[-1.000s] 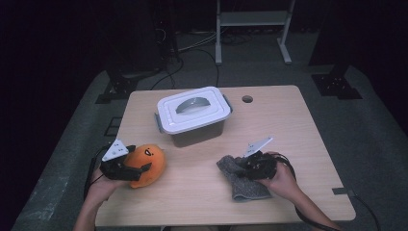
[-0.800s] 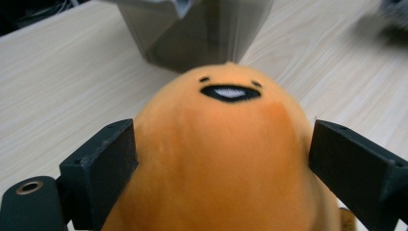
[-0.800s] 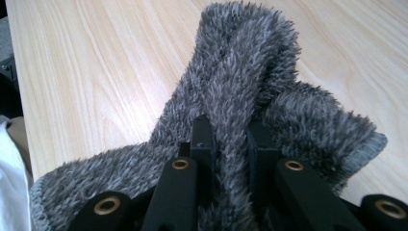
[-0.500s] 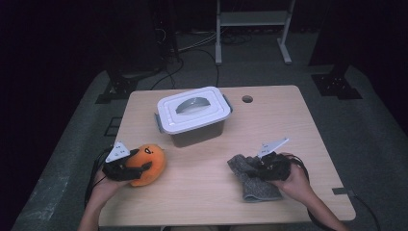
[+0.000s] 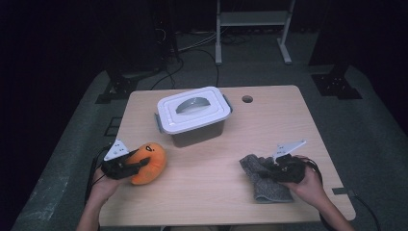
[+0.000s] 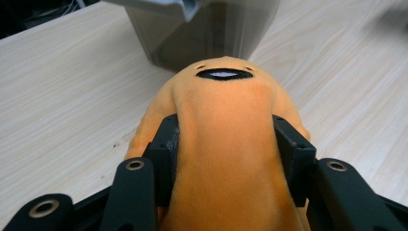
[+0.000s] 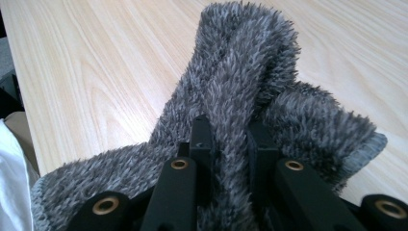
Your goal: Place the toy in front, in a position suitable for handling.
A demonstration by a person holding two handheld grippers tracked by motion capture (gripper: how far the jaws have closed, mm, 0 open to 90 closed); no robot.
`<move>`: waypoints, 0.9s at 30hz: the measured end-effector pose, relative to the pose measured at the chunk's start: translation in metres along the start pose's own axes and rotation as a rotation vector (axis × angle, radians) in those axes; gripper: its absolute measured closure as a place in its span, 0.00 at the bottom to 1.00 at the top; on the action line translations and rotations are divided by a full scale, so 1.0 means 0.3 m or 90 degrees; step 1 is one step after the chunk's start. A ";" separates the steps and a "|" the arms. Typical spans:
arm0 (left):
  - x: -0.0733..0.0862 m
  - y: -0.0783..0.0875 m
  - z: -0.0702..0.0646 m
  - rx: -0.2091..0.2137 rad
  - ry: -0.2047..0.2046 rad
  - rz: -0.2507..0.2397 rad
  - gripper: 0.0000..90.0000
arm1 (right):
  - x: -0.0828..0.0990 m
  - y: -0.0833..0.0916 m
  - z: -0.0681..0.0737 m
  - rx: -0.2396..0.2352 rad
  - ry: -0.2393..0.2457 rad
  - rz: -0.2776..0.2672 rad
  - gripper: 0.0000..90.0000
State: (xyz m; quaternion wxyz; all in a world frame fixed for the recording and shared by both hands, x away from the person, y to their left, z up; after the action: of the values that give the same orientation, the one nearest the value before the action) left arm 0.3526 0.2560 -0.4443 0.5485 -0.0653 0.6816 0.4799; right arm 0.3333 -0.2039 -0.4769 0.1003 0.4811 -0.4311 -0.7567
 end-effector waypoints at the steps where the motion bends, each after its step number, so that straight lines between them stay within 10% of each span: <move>1: -0.007 0.004 -0.004 0.005 0.004 -0.006 0.59 | 0.005 0.005 -0.004 0.001 -0.001 -0.002 0.85; 27: -0.239 -0.084 -0.333 0.177 -0.135 -0.045 0.58 | 0.102 0.090 -0.059 0.021 -0.047 -0.025 0.85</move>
State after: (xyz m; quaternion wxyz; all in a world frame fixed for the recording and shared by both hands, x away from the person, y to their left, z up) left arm 0.3275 0.1388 -0.4071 0.6378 0.0383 0.6770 0.3652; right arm 0.3249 -0.2477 -0.4792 0.0615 0.4630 -0.4377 -0.7683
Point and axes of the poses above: each handheld gripper's, and its own axes: y roughly backward along the jaws, x roughly out of its underside, z roughly to its left, the point moved 6 cm from there along -y, roughly forward along the jaws, and after that the axes turned 2 degrees about z, right-handed, at the moved point
